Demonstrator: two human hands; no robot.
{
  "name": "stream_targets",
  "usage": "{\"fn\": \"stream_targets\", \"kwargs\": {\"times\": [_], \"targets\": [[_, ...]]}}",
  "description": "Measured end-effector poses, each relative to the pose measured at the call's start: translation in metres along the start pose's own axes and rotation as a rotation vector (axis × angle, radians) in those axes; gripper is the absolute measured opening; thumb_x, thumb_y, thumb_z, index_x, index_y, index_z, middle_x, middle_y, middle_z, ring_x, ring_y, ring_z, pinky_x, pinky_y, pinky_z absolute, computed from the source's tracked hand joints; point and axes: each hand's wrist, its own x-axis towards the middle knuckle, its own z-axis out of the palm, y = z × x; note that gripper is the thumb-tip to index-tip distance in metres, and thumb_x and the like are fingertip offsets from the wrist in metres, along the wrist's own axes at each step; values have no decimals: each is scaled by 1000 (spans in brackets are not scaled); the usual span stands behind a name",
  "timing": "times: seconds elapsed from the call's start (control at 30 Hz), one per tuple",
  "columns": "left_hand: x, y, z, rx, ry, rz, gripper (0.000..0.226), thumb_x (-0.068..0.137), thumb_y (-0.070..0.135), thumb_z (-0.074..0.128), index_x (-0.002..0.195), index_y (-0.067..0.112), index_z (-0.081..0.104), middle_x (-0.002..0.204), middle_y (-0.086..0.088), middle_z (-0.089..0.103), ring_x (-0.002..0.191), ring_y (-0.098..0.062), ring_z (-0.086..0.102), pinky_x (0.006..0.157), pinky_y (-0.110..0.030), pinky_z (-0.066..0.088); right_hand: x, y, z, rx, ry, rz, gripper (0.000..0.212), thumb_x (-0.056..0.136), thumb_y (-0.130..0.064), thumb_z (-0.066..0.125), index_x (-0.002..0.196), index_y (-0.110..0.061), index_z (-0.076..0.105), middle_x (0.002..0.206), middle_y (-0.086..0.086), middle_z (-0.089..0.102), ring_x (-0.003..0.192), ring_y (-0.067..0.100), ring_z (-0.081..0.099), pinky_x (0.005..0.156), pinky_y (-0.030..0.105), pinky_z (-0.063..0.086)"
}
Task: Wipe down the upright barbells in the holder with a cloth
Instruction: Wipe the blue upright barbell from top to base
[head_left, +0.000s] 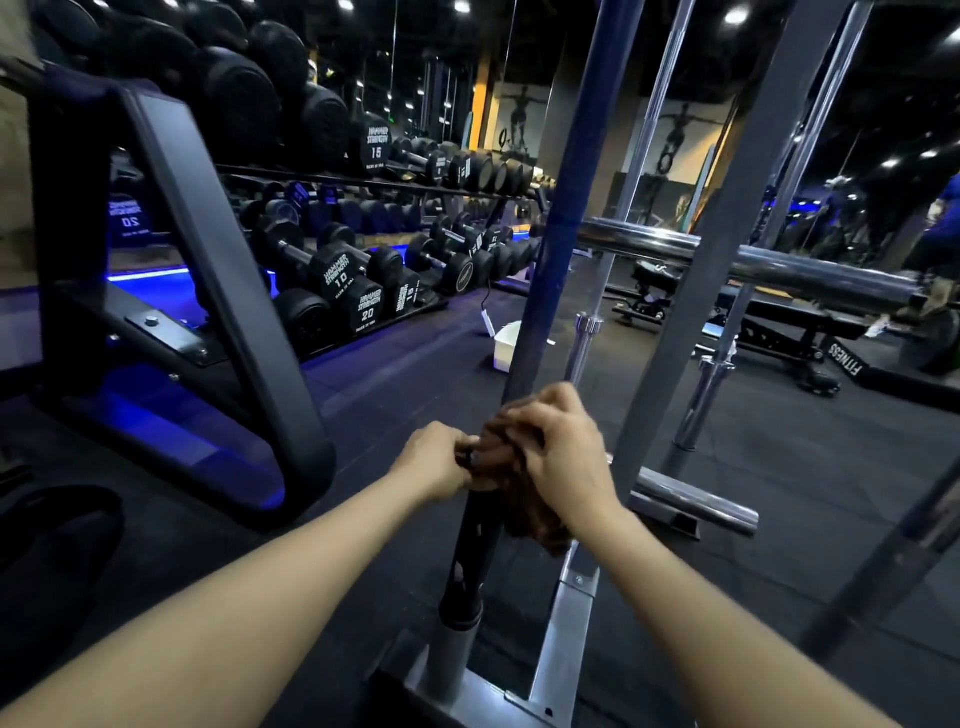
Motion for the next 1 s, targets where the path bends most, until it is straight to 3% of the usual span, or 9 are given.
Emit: {"fn": "stream_targets", "kwargs": {"times": [0.07, 0.13, 0.23, 0.37, 0.53, 0.7, 0.83, 0.93, 1.0], "targets": [[-3, -3, -3, 65, -53, 26, 34, 79, 30, 73, 113, 25, 68, 101, 3, 70, 95, -11, 63, 62, -10, 38, -3, 2, 2, -5, -77, 68, 12, 85, -13, 68, 95, -14, 75, 95, 0, 54, 87, 22, 61, 74, 17, 38], [-6, -6, -3, 118, -53, 22, 44, 85, 25, 67, 128, 24, 59, 123, 2, 64, 114, -15, 58, 82, -17, 42, 3, 0, -6, -67, -173, 123, 16, 86, -15, 67, 99, -19, 75, 98, 0, 55, 90, 22, 59, 77, 22, 39], [-17, 6, -12, -25, 101, 16, 35, 94, 21, 54, 129, 17, 58, 132, 0, 58, 121, -16, 53, 96, -22, 38, 5, 1, -23, -24, -256, 174, 21, 81, -14, 71, 98, -25, 75, 95, -6, 62, 93, 17, 60, 87, 29, 45], [-40, 39, -31, -574, -24, 164, 37, 95, 25, 53, 129, 13, 53, 123, 1, 60, 99, 3, 56, 89, -12, 43, 5, -3, -46, 405, -264, 201, 18, 78, -1, 74, 82, -17, 67, 82, 0, 69, 77, 6, 63, 80, 23, 50], [-55, 52, -46, -497, -285, 258, 21, 79, 40, 66, 94, 26, 62, 97, 10, 62, 89, 2, 55, 86, -14, 42, 14, -13, -63, 682, -320, 194, 21, 82, 11, 64, 80, -10, 61, 81, 7, 69, 78, 10, 64, 78, 21, 52], [-48, 51, -44, -348, -175, 170, 31, 86, 41, 65, 72, 15, 56, 69, 2, 54, 65, -10, 47, 64, -24, 38, 15, -11, -71, 553, -278, 168, 21, 82, 11, 63, 87, -10, 64, 83, -3, 69, 76, -2, 63, 78, 15, 48], [-43, 66, -37, -565, -4, 64, 40, 94, 24, 57, 57, 13, 48, 44, 5, 44, 42, -9, 39, 45, -21, 31, 4, -16, -65, 352, -140, -35, 32, 86, -25, 66, 116, -33, 59, 116, -21, 58, 113, 1, 55, 101, 24, 42], [-40, 80, -42, -840, -34, -10, 30, 98, 14, 48, 69, 7, 55, 46, 2, 53, 36, -4, 47, 40, -16, 40, -3, -17, -61, 192, -238, -165, 61, 82, -54, 56, 138, -38, 38, 142, -24, 34, 135, 0, 32, 112, 16, 23], [-40, 85, -46, -891, -99, 3, 23, 99, 13, 44, 88, 3, 62, 64, -1, 65, 48, -4, 58, 47, -16, 45, 3, -13, -59, 33, -173, -218, 69, 82, -51, 61, 143, -38, 32, 150, -12, 28, 138, 9, 27, 112, 20, 22]]}}
